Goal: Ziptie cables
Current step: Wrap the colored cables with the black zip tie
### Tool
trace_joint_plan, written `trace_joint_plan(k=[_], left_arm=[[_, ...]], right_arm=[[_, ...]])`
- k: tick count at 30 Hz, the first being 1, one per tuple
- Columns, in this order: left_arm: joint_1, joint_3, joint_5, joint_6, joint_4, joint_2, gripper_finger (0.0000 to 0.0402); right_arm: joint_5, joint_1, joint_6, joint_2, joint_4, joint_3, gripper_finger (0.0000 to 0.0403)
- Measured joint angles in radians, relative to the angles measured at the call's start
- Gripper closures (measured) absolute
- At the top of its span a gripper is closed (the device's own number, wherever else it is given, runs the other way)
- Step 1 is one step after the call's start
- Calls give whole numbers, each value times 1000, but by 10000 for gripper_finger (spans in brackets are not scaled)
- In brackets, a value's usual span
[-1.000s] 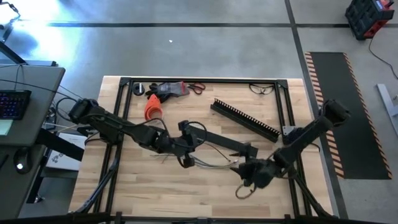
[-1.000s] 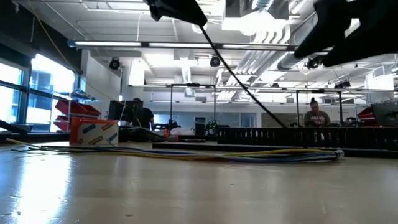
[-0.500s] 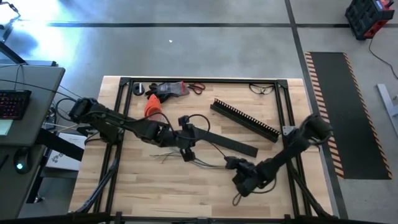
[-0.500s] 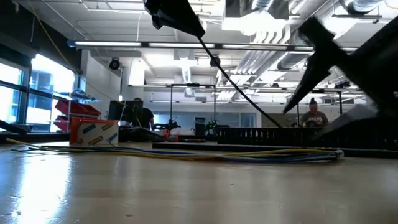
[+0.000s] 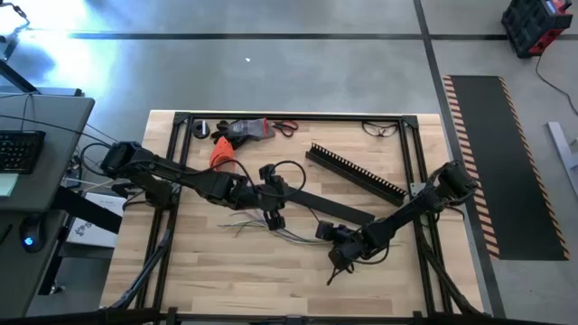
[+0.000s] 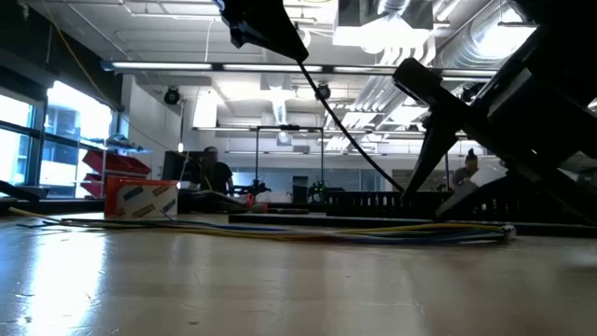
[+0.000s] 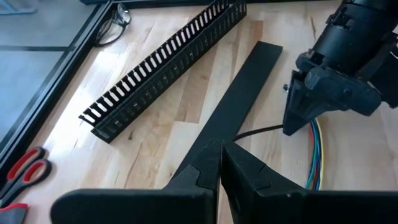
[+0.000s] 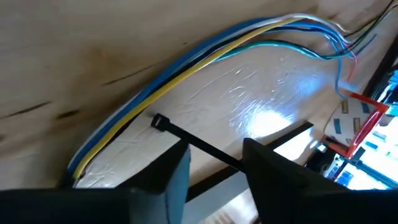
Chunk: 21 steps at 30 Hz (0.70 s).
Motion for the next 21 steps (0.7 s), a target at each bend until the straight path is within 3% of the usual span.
trace_joint_plan(k=[8, 11, 18, 21], left_arm=[[0, 0, -1, 1, 1, 0, 402], [1, 0, -1, 1, 2, 1, 402], [10, 0, -75, 35, 18, 1, 401], [34, -14, -59, 59, 44, 1, 388]], right_arm=[[-85, -19, -5, 5, 33, 0, 384], [-86, -20, 16, 19, 94, 0, 398], [-87, -17, 352, -10, 293, 0, 403], [-96, -3, 530, -47, 326, 0, 403]])
